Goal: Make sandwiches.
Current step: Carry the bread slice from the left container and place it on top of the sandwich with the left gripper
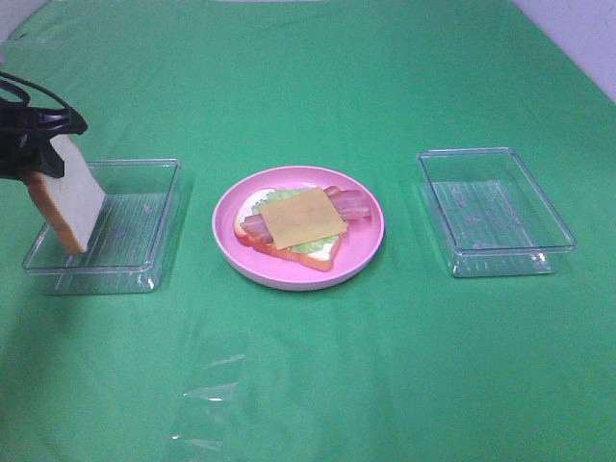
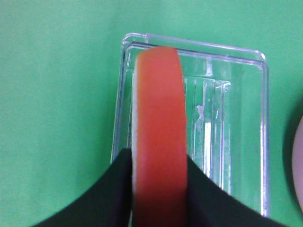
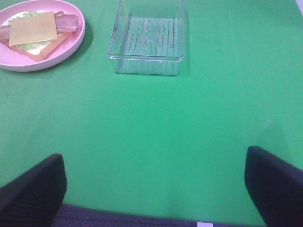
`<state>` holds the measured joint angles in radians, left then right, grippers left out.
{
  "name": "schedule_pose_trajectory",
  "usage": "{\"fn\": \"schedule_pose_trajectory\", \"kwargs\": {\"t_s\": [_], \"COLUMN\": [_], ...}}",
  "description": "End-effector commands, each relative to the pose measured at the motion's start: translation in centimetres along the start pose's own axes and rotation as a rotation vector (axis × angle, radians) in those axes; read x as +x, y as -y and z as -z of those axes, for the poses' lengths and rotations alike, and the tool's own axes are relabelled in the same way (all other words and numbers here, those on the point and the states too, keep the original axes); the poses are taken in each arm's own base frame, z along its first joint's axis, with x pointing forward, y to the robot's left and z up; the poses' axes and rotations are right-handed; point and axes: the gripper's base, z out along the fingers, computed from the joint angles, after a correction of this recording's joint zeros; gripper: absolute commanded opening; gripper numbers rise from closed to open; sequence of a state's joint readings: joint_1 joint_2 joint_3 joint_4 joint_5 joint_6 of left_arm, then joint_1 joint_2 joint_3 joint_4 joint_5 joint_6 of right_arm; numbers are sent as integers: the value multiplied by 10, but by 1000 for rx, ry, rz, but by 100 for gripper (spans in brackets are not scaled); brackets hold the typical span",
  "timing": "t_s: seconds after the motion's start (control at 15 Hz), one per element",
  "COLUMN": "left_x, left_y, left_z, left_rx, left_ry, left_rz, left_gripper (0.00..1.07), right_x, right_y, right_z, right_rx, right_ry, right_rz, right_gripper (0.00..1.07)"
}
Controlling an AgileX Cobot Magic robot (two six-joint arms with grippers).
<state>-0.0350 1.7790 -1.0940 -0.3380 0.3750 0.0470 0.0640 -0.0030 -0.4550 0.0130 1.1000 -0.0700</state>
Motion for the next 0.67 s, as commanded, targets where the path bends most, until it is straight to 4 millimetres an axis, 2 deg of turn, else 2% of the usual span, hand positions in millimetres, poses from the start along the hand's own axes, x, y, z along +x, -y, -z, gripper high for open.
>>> {"fn": "schedule_pose_trajectory", "kwargs": {"t_s": [0.07, 0.27, 0.33, 0.47, 0.67], "left_x": [-15, -32, -40, -41, -30], "left_y": [12, 24, 43, 65, 111], "left_z": [29, 61, 76, 80, 82], "left_rx": [38, 94, 162, 211, 309], "left_ry": [67, 128, 170, 186, 253], "left_rz": [0, 16, 24, -24, -84], "left_gripper": [21, 21, 21, 21, 21], "right_x": [3, 3, 3, 3, 3], "right_y": [0, 0, 0, 0, 0], "right_z": [3, 3, 3, 3, 3], "right_rx": [9, 9, 9, 9, 9], "right_ry": [34, 34, 34, 34, 34], "right_rz": [0, 0, 0, 0, 0], "right_gripper": [98, 98, 98, 98, 98]}}
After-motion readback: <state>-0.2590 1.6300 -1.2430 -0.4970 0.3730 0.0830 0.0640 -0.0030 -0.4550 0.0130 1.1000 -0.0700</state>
